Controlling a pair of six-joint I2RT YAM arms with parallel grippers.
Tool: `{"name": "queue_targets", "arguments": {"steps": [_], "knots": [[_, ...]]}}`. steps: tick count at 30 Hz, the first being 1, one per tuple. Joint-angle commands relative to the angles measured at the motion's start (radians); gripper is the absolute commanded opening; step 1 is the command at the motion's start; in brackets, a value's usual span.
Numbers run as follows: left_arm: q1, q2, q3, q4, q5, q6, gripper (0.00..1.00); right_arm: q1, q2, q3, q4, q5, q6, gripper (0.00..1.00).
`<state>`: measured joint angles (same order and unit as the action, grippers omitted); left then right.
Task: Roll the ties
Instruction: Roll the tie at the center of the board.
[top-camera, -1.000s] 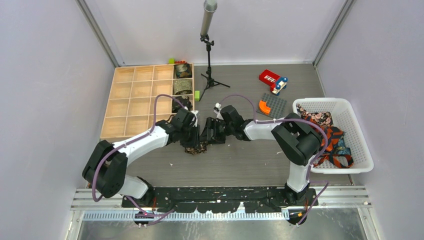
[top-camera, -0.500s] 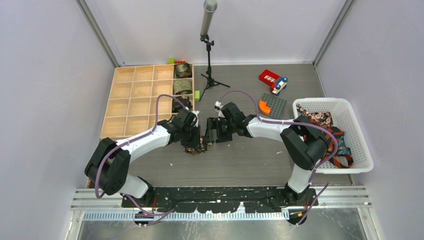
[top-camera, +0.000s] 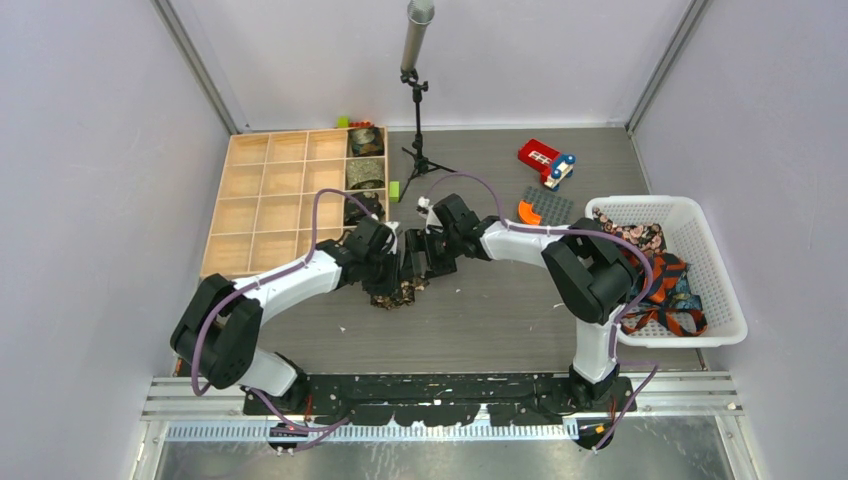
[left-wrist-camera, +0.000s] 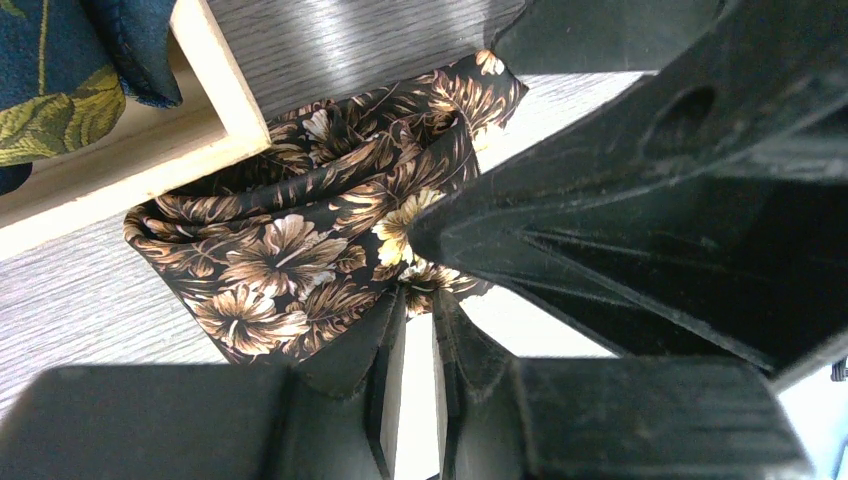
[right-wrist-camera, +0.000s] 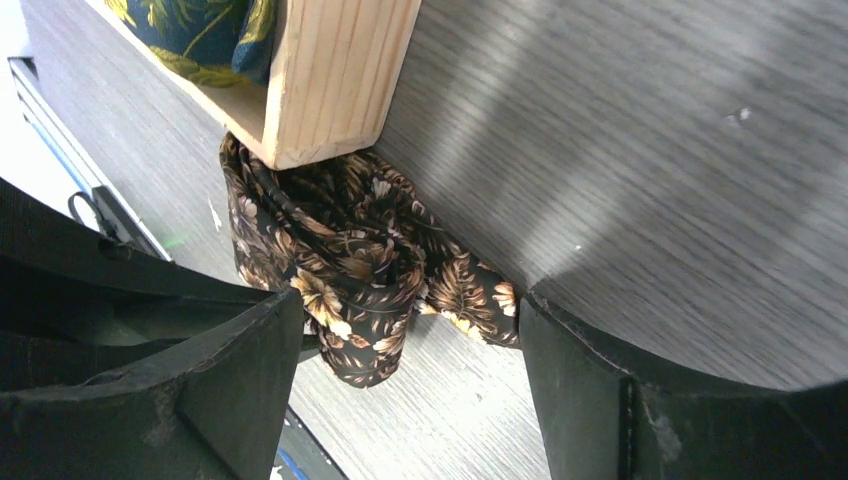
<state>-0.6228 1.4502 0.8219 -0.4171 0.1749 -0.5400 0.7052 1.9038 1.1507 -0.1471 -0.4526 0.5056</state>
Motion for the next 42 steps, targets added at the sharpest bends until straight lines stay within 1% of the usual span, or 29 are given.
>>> {"name": "queue_targets", "arguments": {"steps": [1,5,9,13,18,21,22,23,25,27,31,35,36,38,40,42], "knots": [[-0.002,0.009,0.026,0.037,-0.010,0.020,0.18,0.001,0.016,-0.007,0.019,-0.096,0.016,0.81],[-0.003,0.009,0.021,0.041,-0.011,0.020,0.17,0.003,0.019,-0.039,0.065,-0.138,0.051,0.72],[-0.002,0.010,0.020,0.045,-0.011,0.019,0.17,0.008,0.028,-0.049,0.096,-0.152,0.077,0.59],[-0.002,0.009,0.019,0.047,-0.012,0.019,0.17,0.012,0.047,-0.073,0.182,-0.152,0.134,0.51],[-0.003,0.006,0.016,0.050,-0.012,0.017,0.16,0.022,0.068,-0.077,0.236,-0.146,0.176,0.47],[-0.003,0.003,0.018,0.050,-0.010,0.016,0.17,0.029,0.076,-0.078,0.252,-0.141,0.191,0.38],[-0.002,0.000,0.019,0.050,-0.008,0.015,0.17,0.030,0.078,-0.078,0.255,-0.139,0.192,0.33],[-0.003,-0.006,0.020,0.050,-0.007,0.012,0.18,0.030,0.079,-0.080,0.258,-0.137,0.194,0.29],[-0.002,-0.022,0.028,0.034,-0.002,0.005,0.24,0.030,0.078,-0.081,0.263,-0.136,0.198,0.22],[-0.002,-0.054,0.038,0.007,-0.004,-0.003,0.30,0.030,0.077,-0.081,0.265,-0.136,0.200,0.17],[-0.002,-0.138,0.071,-0.104,-0.058,-0.007,0.43,0.030,0.079,-0.080,0.267,-0.136,0.201,0.15],[-0.001,-0.214,0.086,-0.219,-0.181,0.007,0.55,0.031,0.080,-0.079,0.267,-0.135,0.203,0.15],[0.000,-0.227,0.083,-0.239,-0.231,0.014,0.58,0.030,0.079,-0.078,0.267,-0.134,0.202,0.14],[0.010,-0.242,0.067,-0.269,-0.282,0.018,0.60,0.031,0.078,-0.080,0.267,-0.130,0.204,0.13],[0.031,-0.253,0.041,-0.271,-0.293,0.020,0.60,0.031,0.077,-0.081,0.275,-0.135,0.211,0.10],[0.048,-0.265,0.006,-0.249,-0.289,0.017,0.63,0.031,0.079,-0.085,0.291,-0.140,0.225,0.05]]}}
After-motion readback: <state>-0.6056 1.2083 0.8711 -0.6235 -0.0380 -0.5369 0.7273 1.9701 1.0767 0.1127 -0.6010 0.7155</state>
